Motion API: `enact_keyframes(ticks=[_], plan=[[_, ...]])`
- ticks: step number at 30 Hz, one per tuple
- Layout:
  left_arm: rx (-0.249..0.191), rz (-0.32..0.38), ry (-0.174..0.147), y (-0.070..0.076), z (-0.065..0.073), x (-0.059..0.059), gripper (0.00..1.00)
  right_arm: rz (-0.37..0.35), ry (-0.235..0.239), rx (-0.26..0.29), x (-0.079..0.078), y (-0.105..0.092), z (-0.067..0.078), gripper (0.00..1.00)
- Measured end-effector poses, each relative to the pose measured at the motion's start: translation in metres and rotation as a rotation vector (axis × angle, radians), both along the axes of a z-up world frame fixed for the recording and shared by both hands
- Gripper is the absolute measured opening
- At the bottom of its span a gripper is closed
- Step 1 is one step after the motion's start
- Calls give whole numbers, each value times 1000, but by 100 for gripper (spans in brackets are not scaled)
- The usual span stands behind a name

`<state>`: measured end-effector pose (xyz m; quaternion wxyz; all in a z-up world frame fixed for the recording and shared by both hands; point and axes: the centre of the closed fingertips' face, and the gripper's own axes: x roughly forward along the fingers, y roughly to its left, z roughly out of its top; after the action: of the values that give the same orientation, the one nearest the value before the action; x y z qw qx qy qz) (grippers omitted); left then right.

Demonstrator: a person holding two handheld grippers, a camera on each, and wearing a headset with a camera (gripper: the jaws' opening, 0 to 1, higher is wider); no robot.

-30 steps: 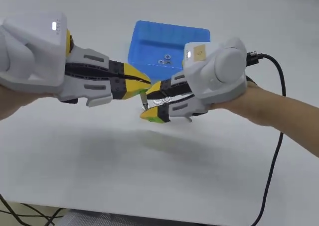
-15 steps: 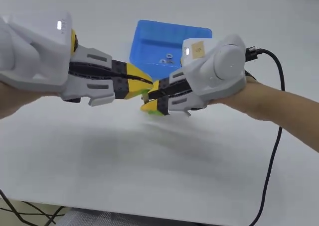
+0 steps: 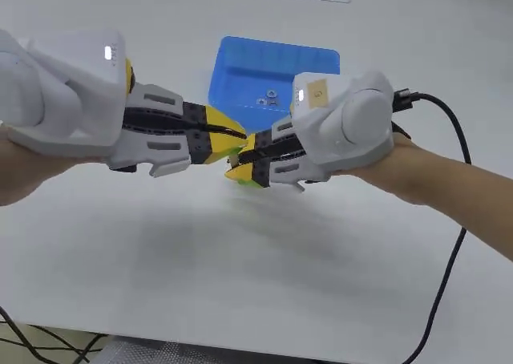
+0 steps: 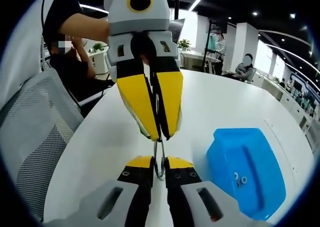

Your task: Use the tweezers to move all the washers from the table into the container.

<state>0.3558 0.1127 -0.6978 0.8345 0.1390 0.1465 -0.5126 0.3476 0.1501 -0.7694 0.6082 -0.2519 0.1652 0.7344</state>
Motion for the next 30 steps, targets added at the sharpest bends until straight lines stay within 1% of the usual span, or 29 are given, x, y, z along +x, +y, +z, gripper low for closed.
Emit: enact_keyframes(ticks=[1,3,4,5,6,7,8,10,12,13,14,15,17,20,23,26,28,29,30], plan=[[-4,9,1,0,0,1,6,-6,-2,3,0,0,0,10],[-23,32,15,-1,1,2,6,-22,3,8,1,0,0,9],[-37,47,13,-1,3,4,8,-24,1,9,1,-1,1,9],[-61,59,22,-1,6,4,13,-28,-2,9,0,0,1,9],[-68,64,27,-1,7,3,18,-28,-3,10,-1,0,1,9],[-62,75,15,1,9,3,21,-33,-2,11,-1,0,1,9],[-61,76,13,2,10,3,21,-34,-4,12,-2,0,1,9],[-69,75,25,3,12,-2,22,-37,-2,16,-2,0,3,9],[-71,76,29,4,14,-7,24,-42,-4,22,-2,1,6,9],[-81,83,54,6,14,-11,23,-44,-4,24,-2,1,6,9],[-108,93,85,5,16,-15,24,-50,-1,29,-1,2,9,9],[-141,105,95,6,20,-18,24,-57,3,36,-1,2,12,9],[-154,131,76,10,26,-20,28,-58,4,38,-2,1,15,9],[-181,156,89,14,29,-24,29,-51,-7,33,-4,-3,21,9],[-209,178,93,15,33,-26,32,-54,-6,38,-4,-6,26,9],[-240,201,83,15,39,-26,38,-74,-5,41,-2,-10,30,9],[-261,209,82,15,42,-28,45,-90,-3,48,-1,-13,35,10],[-267,225,80,16,43,-27,50,-95,-4,51,-1,-15,38,10],[-263,235,76,16,42,-26,57,-98,-5,53,-1,-16,41,10]])
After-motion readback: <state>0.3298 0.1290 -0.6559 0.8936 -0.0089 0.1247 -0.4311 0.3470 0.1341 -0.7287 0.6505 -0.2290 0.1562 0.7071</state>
